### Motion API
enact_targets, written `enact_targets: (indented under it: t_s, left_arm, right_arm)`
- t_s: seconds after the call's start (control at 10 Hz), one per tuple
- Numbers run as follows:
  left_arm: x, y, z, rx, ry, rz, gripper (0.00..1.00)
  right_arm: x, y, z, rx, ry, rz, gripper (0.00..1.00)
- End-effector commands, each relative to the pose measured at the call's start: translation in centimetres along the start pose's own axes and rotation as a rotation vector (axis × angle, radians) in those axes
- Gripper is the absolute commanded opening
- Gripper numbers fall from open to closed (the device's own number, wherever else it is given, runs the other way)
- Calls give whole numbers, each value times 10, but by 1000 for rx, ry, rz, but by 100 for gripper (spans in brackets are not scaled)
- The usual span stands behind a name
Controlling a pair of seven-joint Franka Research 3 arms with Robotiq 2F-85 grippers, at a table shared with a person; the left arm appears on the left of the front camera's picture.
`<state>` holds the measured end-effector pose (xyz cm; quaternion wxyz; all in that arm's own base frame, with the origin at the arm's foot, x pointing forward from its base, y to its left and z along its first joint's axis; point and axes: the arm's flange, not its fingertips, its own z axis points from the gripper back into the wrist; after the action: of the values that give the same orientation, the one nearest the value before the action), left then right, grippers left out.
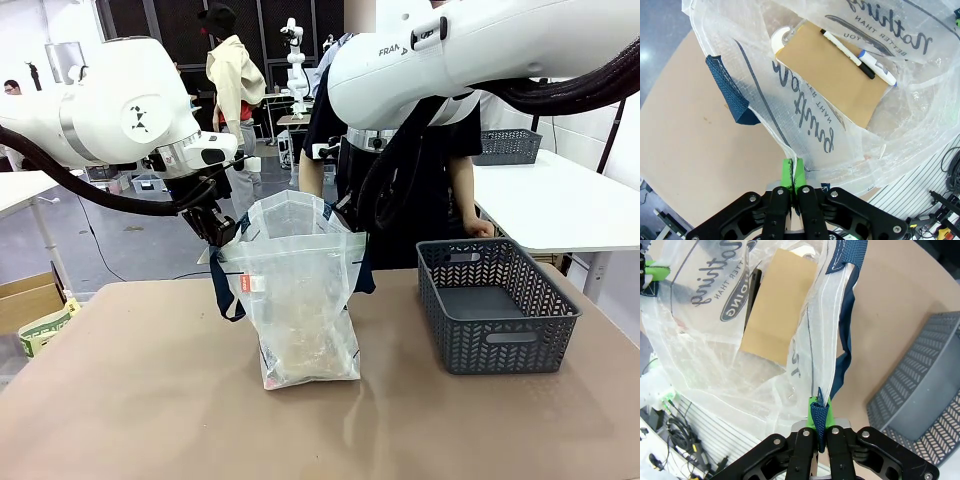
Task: Transfer purchased items from the store into the shopping bag.
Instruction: Move the Reusable shopping bag to the right side of the table.
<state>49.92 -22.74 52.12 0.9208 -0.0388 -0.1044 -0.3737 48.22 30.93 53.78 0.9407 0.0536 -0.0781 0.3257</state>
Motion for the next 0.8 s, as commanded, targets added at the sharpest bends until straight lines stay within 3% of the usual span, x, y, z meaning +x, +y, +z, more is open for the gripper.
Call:
enact_targets:
  t_s: [0.0,0.7]
  left_arm:
    - [-2,1,-1,5,4,-1,0]
    - [-2,1,-1,5,4,-1,0]
  right_arm:
    - [0,-1,0,0,1,14,0]
    - [0,-1,0,0,1,14,0]
